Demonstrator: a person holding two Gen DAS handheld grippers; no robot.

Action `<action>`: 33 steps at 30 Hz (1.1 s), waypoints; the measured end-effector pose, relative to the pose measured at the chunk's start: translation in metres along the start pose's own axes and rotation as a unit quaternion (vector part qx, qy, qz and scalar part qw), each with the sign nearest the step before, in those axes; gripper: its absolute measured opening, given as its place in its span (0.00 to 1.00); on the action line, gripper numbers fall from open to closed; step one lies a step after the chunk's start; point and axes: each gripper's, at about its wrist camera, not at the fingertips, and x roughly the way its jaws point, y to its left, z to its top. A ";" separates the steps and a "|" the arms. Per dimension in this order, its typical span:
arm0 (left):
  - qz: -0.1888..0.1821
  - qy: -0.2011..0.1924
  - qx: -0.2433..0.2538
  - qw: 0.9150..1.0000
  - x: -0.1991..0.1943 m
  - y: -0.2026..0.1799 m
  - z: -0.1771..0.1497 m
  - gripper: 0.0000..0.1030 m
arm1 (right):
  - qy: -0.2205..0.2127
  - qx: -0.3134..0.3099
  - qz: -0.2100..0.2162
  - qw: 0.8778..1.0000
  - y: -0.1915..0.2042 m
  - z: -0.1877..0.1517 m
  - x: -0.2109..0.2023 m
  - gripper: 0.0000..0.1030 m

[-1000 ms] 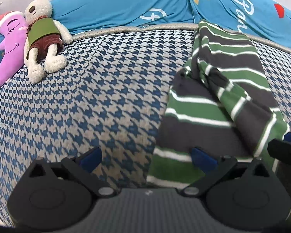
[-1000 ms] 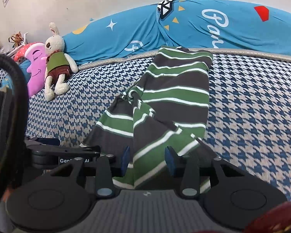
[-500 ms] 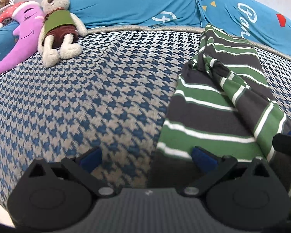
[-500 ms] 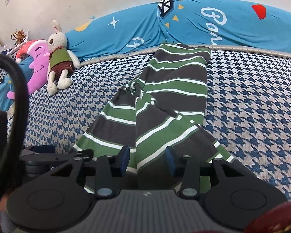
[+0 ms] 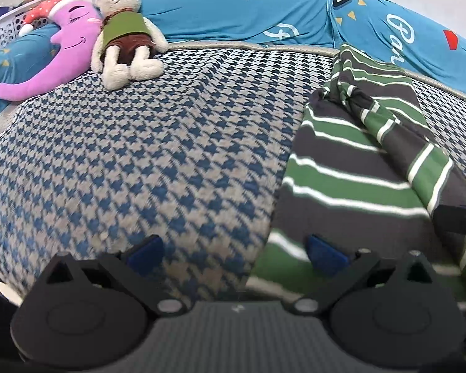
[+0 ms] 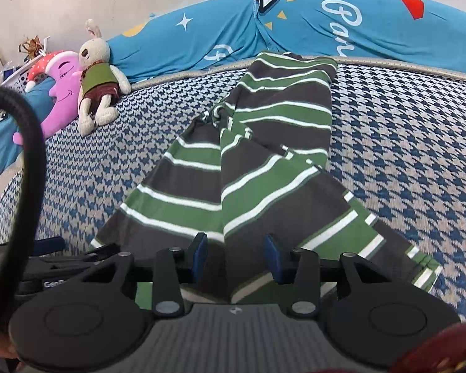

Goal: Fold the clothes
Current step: 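Pull the right gripper back from the folded shirt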

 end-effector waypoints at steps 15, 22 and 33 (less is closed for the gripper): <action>0.001 -0.002 -0.004 1.000 -0.019 0.010 -0.023 1.00 | -0.004 -0.018 -0.008 1.000 0.011 -0.020 -0.013 0.46; 0.001 0.001 -0.004 1.000 -0.025 0.013 -0.028 1.00 | -0.013 -0.010 -0.008 1.000 0.009 -0.026 -0.027 0.46; -0.004 -0.028 0.001 1.000 -0.042 0.011 -0.033 1.00 | -0.035 0.040 -0.035 0.998 -0.016 -0.043 -0.062 0.46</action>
